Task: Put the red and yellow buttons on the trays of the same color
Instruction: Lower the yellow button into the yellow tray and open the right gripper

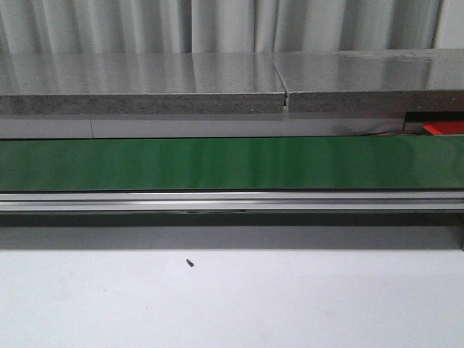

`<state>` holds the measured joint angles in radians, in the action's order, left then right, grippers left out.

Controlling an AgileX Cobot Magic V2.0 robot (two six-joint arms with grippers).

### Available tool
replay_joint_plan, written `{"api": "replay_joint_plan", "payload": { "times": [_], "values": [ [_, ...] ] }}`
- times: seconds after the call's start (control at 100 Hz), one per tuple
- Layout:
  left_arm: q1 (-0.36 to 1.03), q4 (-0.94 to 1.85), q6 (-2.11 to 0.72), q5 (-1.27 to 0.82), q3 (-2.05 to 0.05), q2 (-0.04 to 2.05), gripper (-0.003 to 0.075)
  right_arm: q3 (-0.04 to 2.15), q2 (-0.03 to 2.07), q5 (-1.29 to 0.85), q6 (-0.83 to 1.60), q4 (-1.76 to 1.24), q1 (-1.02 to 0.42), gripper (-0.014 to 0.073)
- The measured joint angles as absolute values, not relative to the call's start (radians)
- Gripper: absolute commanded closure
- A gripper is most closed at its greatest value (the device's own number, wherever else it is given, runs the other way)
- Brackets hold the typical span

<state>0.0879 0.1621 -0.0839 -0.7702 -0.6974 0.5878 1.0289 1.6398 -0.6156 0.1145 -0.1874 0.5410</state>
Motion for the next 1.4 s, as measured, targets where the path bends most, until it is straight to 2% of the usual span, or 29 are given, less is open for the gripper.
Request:
{"api": "replay_joint_plan", "payload": {
  "times": [0.39,0.46,0.53,0.68,0.76,0.98,1.22,1.28,1.4],
  "values": [
    [0.088,0.162,-0.084,-0.77,-0.697,0.588,0.0739,1.094,1.747,-0.632,0.114,-0.189,0.549,0.0384],
    [0.088,0.162,-0.084,-0.77,-0.697,0.588,0.0739,1.094,1.758,-0.632,0.114,-0.189,0.556,0.0363],
    [0.088,0.162,-0.084,-0.77,-0.697,0.588,0.0739,1.095,1.764,-0.632,0.114,-0.189,0.56,0.0288],
    [0.088,0.162,-0.084,-0.77,-0.697,0.588,0.0739,1.097,1.764,-0.63,0.114,-0.189,0.565,-0.0006],
    [0.088,0.162,-0.084,-0.77,-0.697,0.588,0.0739,1.1,1.764,-0.628,0.114,-0.189,0.565,-0.0063],
    [0.088,0.162,-0.084,-0.77,-0.697,0.588,0.0739,1.1,1.739,-0.617,0.116,-0.189,0.565,-0.0061],
    [0.088,0.162,-0.084,-0.77,-0.697,0.588,0.0739,1.1,1.591,-0.618,0.135,-0.185,0.526,-0.0045],
    [0.088,0.162,-0.084,-0.77,-0.697,0.588,0.0739,1.1,1.548,-0.625,0.139,-0.181,0.493,0.0015],
    [0.088,0.162,-0.084,-0.77,-0.697,0.588,0.0739,1.1,1.47,-0.646,0.143,-0.179,0.421,0.023]
  ]
}}
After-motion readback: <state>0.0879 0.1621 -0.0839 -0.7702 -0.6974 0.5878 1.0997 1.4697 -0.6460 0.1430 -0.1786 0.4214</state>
